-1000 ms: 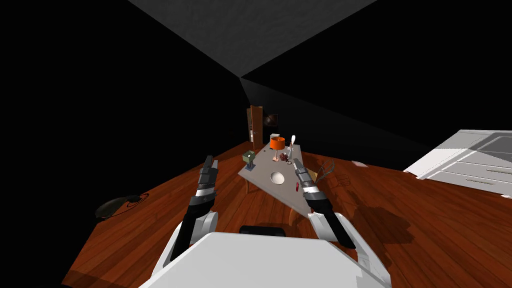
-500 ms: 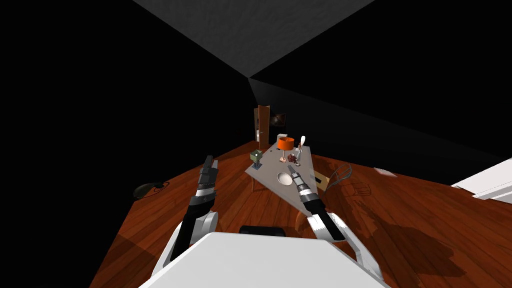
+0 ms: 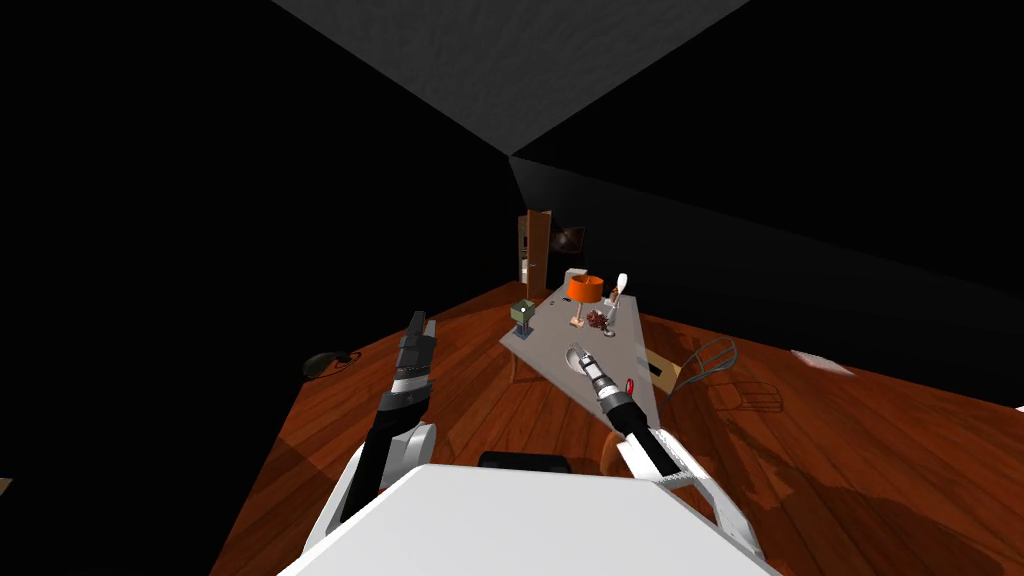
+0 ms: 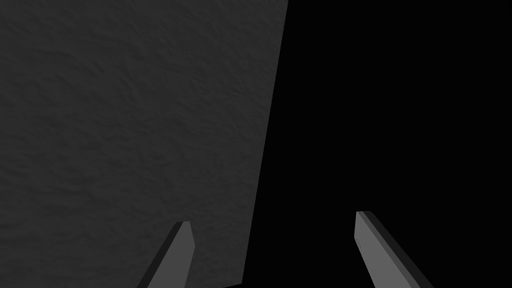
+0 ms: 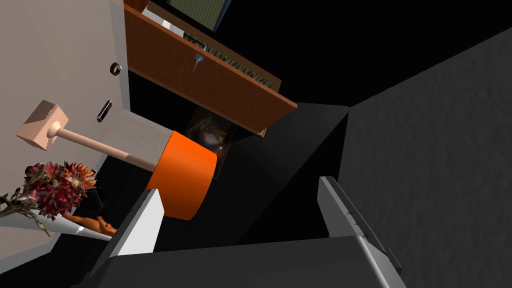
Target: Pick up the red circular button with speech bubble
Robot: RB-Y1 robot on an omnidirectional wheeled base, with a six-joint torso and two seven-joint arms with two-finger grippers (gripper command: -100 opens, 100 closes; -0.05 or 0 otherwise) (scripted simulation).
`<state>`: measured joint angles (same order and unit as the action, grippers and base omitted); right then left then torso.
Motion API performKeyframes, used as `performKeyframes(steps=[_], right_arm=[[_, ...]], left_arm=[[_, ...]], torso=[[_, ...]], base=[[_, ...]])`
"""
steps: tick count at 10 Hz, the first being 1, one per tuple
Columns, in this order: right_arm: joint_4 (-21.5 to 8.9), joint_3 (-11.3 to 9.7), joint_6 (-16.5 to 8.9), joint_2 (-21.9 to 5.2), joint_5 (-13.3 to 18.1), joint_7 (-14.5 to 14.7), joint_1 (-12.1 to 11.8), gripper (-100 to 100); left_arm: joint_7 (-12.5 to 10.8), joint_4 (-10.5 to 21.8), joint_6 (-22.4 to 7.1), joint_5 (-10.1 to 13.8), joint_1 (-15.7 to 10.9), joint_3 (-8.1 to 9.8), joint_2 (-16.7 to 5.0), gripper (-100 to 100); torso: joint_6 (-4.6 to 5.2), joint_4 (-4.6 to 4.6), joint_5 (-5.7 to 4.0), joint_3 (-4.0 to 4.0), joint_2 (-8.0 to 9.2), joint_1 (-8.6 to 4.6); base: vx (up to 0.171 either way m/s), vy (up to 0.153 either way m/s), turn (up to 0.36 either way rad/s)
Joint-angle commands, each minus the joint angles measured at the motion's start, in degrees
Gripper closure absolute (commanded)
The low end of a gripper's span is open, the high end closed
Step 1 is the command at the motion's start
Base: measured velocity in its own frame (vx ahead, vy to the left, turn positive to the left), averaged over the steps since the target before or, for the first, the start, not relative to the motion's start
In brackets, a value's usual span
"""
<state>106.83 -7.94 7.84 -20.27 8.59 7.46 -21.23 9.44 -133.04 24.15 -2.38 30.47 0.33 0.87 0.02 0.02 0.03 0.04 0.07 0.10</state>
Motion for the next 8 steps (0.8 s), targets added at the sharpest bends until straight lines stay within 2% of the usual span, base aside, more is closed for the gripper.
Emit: performKeyframes(steps=[1,2,3,4,7,8], right_arm=[[-1.8,-0.3,-1.1,-0.6,-0.1,0.1,0.7,-100],[-3.6,-1.0,-2.7,-2.0,-0.2,0.3,1.1,-100],[-4.5,-1.0,-2.7,-2.0,-0.2,0.3,1.1,-100],[-6.5,-1.7,-4.2,-3.3,-0.4,0.5,1.5,-100],[-10.0,-2.3,-5.7,-4.7,-0.6,0.7,1.8,-100],[-12.5,-2.9,-7.2,-6.0,-0.9,0.9,2.1,-100]], left_arm=[[0.0,0.0,0.0,0.0,0.0,0.0,0.0,0],[0.0,0.0,0.0,0.0,0.0,0.0,0.0,0],[0.0,0.0,0.0,0.0,0.0,0.0,0.0,0],[0.0,0.0,0.0,0.0,0.0,0.0,0.0,0],[0.0,0.0,0.0,0.0,0.0,0.0,0.0,0],[0.0,0.0,0.0,0.0,0.0,0.01,0.0,0]], torso=[[0.0,0.0,0.0,0.0,0.0,0.0],[0.01,0.0,0.0,0.0,-0.01,-0.03],[-0.01,0.0,-0.01,-0.02,-0.03,-0.04],[0.03,-0.01,0.0,-0.01,-0.02,-0.04],[0.01,0.0,0.0,-0.02,-0.03,-0.05],[0.04,-0.01,-0.01,-0.02,-0.03,-0.08]], base=[[0.001,0.032,0.092],[0.006,0.035,0.163],[0.006,0.033,0.07],[0.009,0.048,0.123],[0.01,0.032,0.091],[0.022,0.033,0.135]])
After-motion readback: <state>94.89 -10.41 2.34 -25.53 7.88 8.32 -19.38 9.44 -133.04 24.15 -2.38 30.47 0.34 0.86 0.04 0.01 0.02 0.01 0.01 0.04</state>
